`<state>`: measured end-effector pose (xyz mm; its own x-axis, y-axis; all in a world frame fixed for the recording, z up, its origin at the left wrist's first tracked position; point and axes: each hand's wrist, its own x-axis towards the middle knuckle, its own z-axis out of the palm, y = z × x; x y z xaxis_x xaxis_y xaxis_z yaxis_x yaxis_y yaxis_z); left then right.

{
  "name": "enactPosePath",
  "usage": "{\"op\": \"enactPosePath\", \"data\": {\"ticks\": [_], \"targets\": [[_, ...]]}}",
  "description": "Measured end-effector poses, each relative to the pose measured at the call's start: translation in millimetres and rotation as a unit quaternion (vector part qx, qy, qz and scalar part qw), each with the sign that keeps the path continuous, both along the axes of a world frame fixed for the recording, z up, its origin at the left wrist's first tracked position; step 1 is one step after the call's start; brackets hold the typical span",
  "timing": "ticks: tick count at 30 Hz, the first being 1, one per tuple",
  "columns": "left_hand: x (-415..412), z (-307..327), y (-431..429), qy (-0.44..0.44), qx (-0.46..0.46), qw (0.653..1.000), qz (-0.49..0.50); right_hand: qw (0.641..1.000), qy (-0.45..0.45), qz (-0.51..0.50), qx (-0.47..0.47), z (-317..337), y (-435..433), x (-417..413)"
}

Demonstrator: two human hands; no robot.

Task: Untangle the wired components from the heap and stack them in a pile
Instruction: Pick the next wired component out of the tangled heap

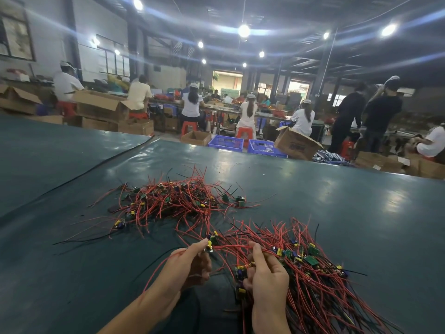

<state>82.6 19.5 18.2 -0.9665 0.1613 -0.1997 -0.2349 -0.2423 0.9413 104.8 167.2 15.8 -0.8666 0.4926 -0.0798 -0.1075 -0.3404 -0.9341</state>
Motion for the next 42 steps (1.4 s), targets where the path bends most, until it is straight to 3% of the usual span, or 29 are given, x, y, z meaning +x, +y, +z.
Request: {"op": "enactPosePath", "data": {"ticks": [5,12,26,29,32,35,36,39,42], "targets": [[-2.2,-2.6,2.1,-0.044,-0.029,0.999,0.007,0.999,-0.028,0.011,0.012,-0.4,1.5,-0.3],[-2.5,-2.0,-2.1,-0.197,0.094,0.973,-0.081,0.999,-0.001,0.032,0.015,0.1,-1.5,-0.7],[-7.1,-3.6,-2.7,-0.189,0.107,0.969,-0.117,0.997,0.009,0.043,0.068,-1.6,-2.4,-0.7],[-8.0,-6.1,-2.7,-0.129,0.066,0.979,-0.145,0.995,0.007,0.052,0.084,-2.3,-3.6,0.1],[-5.4,-7.5,5.8,-0.024,-0.052,0.988,-0.140,0.995,0.006,0.052,0.087,-2.5,-3.2,0.0],[-0.3,-13.9,10.2,0.105,-0.154,0.971,-0.150,0.995,0.007,0.043,0.085,-3.0,-2.0,-0.7],[1.1,-18.3,8.8,0.179,-0.205,0.949,-0.160,0.996,0.009,0.043,0.079,-2.5,-1.5,-0.7],[4.9,-29.6,4.6,0.364,-0.362,0.839,-0.181,0.996,0.009,0.043,0.076,-2.0,0.2,-0.3],[3.0,-33.3,3.3,0.417,-0.437,0.776,-0.180,0.996,0.007,0.043,0.076,-3.4,1.6,-0.9]]}}
